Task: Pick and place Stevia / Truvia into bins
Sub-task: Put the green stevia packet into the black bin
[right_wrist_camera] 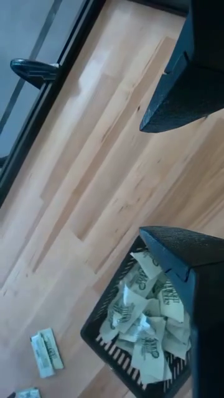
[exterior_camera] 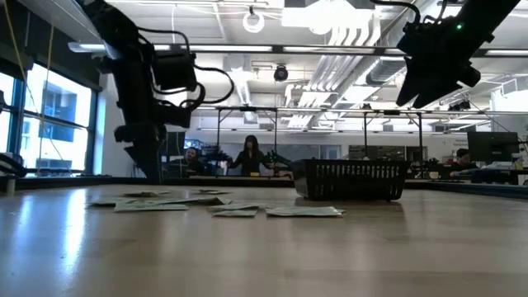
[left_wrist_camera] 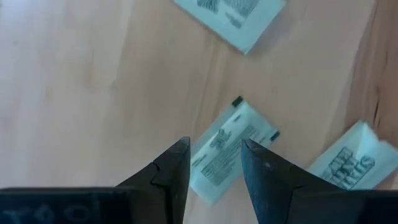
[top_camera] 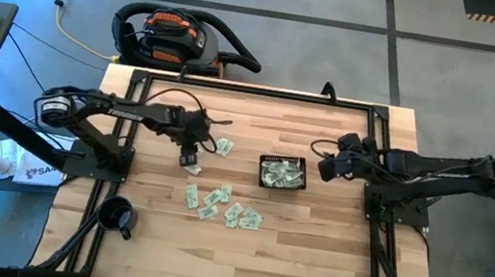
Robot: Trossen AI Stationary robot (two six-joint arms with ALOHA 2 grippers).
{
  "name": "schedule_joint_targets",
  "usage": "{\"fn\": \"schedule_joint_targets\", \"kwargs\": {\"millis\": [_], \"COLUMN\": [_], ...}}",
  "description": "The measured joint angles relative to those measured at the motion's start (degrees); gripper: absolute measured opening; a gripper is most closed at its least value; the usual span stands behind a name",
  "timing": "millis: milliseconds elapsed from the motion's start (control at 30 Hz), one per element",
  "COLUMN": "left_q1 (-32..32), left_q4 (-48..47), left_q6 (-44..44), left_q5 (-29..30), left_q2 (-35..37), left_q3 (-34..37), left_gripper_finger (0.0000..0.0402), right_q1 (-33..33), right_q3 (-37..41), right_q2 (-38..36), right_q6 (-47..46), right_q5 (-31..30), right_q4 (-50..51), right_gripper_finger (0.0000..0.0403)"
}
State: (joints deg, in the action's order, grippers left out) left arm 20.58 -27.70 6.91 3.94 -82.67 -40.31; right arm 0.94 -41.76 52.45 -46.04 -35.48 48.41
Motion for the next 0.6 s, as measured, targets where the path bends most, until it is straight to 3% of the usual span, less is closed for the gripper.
{"fn": "schedule_joint_targets", "kwargs": {"millis": [367, 467, 600], "left_q1": [5.62, 6.69, 7.70], "left_q4": [2.43, 3.88, 6.58], "left_q6": [6.33, 6.36, 6.33], "left_q5": [-7.98, -8.20, -8.00], "left_q2": [0.24, 0.24, 0.11], "left_q3": [5.30, 6.00, 6.16], "left_gripper_finger": [0.0172, 0.0143, 0.0073], "right_q1": [-1.78, -2.68, -3.98], "right_q3": [0.00, 0.00, 0.00], "right_q2": [0.00, 0.00, 0.00], "right_q6": [-1.90, -2.00, -2.08], "right_q5": [-1.30, -1.53, -1.49], "right_q4": [-0.08, -0.10, -0.12], "right_gripper_finger": [0.0249, 0.0249, 0.0249]}}
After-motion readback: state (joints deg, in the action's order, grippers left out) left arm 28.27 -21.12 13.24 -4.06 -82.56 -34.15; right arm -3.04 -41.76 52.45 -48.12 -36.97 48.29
